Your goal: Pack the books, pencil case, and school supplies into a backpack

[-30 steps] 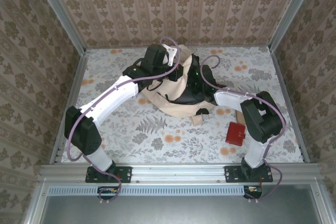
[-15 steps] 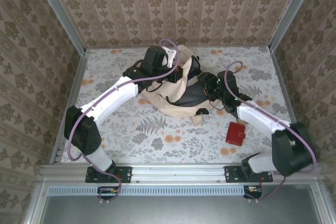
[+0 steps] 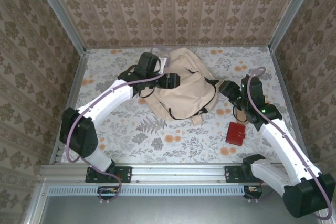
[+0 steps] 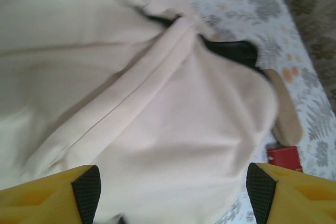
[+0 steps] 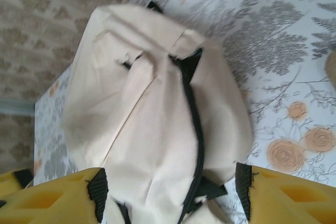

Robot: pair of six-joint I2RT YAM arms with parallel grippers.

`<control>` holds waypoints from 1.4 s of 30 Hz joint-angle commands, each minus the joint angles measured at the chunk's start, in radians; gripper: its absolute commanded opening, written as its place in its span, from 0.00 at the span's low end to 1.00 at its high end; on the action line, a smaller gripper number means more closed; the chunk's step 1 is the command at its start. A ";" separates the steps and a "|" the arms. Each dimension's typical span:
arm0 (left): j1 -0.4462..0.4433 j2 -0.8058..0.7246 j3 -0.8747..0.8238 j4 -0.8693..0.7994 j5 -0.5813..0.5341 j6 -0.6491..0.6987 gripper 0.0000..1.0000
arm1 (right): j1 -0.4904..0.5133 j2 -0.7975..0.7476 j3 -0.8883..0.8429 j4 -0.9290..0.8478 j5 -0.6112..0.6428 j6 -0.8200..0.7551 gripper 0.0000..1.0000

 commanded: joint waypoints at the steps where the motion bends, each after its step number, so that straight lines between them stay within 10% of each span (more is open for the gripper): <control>1: 0.066 -0.088 -0.128 -0.020 -0.030 -0.124 0.76 | 0.104 0.042 0.105 -0.172 -0.026 -0.198 0.68; 16: 0.349 -0.409 -0.549 -0.011 -0.053 -0.260 0.75 | 0.652 0.615 0.424 -0.281 0.108 -0.241 0.56; 42: 0.364 -0.432 -0.588 0.008 -0.016 -0.274 0.77 | 0.641 1.131 0.789 -0.485 0.309 -0.170 0.23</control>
